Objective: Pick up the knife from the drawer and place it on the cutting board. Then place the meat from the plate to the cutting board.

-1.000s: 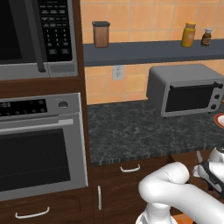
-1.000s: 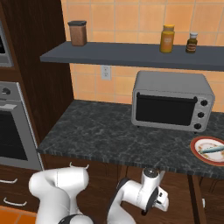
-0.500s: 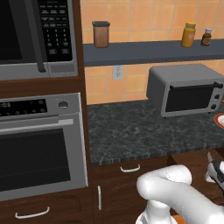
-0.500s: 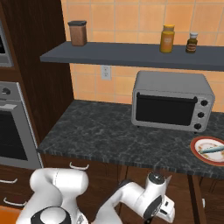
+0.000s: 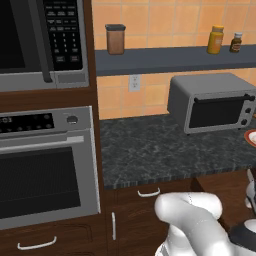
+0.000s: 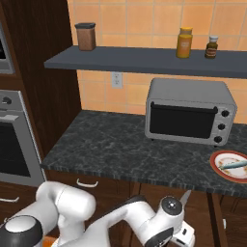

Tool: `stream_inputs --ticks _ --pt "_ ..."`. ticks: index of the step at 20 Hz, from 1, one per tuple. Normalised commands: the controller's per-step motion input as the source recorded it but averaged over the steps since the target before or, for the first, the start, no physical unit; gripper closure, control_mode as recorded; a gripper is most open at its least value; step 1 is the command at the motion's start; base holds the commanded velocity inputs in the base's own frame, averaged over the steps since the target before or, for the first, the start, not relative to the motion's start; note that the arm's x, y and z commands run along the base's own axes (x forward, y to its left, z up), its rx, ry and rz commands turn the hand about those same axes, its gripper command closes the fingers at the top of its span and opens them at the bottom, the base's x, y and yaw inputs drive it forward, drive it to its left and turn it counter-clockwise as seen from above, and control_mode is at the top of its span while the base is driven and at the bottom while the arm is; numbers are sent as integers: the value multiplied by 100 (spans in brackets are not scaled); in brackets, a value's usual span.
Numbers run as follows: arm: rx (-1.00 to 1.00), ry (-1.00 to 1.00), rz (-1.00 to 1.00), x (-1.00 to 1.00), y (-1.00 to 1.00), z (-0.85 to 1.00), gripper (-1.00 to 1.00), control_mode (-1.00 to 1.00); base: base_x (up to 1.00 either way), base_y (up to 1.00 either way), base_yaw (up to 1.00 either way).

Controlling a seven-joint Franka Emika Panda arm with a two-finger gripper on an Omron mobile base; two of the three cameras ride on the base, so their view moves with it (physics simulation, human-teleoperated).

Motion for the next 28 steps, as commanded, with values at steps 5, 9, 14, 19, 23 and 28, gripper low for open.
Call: stream_inputs --ticks 5,9,14,19,23,28 --pt "0 -16 0 -3 3 63 100 -100 0 0 0" --pt "0 -9 0 -33 2 31 100 -100 0 0 0" --pt "0 -1 0 -66 -7 2 100 -100 0 0 0" --pt "0 -13 0 -6 0 53 100 -100 0 0 0" --pt "0 -15 0 0 6 67 100 -100 0 0 0" --pt "0 -10 0 28 28 55 100 -100 0 0 0"
